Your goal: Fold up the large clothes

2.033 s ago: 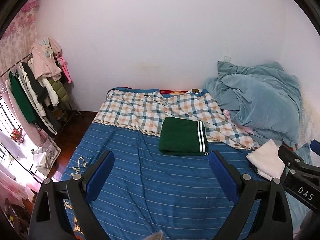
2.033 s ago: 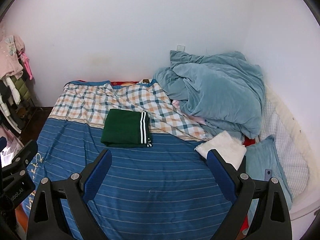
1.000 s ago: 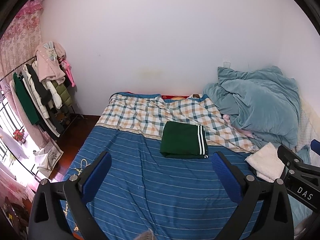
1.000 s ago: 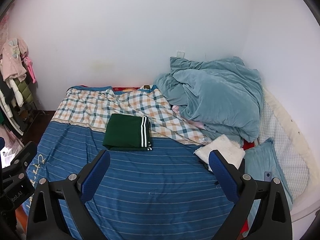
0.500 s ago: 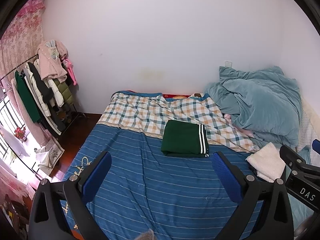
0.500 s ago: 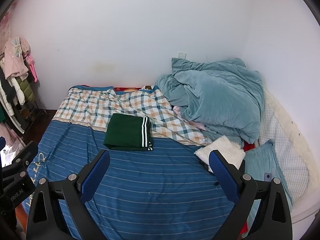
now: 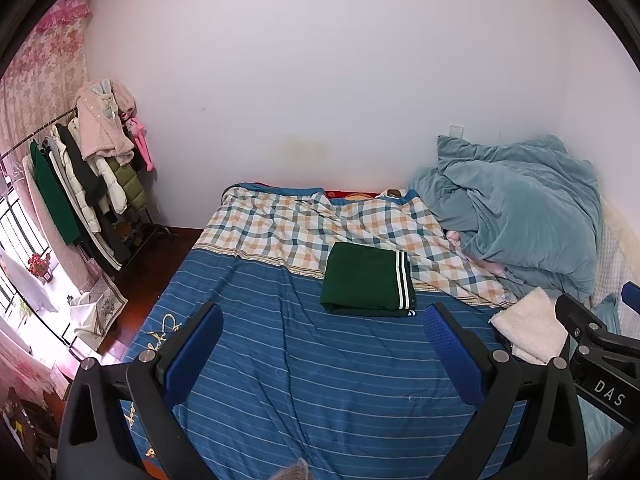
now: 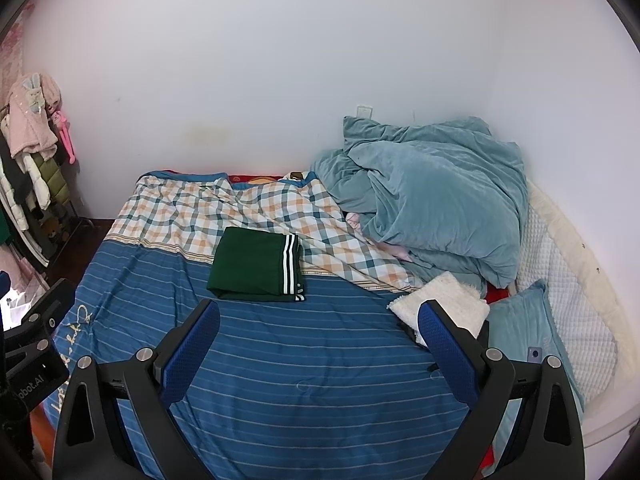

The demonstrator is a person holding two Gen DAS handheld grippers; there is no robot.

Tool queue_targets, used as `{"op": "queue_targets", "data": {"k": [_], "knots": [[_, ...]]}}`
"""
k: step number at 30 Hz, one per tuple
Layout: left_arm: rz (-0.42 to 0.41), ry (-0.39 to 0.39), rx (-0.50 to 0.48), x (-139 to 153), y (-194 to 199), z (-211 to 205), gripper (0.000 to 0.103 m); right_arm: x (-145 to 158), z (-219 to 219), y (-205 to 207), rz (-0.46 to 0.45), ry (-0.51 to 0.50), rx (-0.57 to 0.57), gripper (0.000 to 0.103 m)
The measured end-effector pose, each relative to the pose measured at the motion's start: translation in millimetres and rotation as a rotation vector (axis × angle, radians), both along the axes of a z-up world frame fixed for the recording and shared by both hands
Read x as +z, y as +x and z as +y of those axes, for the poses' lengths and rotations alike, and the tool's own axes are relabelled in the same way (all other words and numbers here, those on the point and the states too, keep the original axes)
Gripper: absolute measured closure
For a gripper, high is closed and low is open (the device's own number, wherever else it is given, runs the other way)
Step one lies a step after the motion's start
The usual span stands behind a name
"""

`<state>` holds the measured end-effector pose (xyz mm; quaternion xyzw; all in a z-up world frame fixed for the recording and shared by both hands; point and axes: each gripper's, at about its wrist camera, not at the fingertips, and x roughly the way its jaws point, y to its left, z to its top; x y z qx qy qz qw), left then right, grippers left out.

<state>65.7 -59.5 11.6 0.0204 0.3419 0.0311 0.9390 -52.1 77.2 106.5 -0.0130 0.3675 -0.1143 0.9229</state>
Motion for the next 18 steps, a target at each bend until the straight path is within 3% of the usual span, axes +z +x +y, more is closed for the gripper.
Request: {"op": "queue_targets", "data": {"k": [18], "knots": [[-0.006, 0.0, 0.005, 5.0, 0.3, -2.5, 0.0, 2.0, 3.9, 1.6, -0.013, 0.001, -0.007, 0.002]]}}
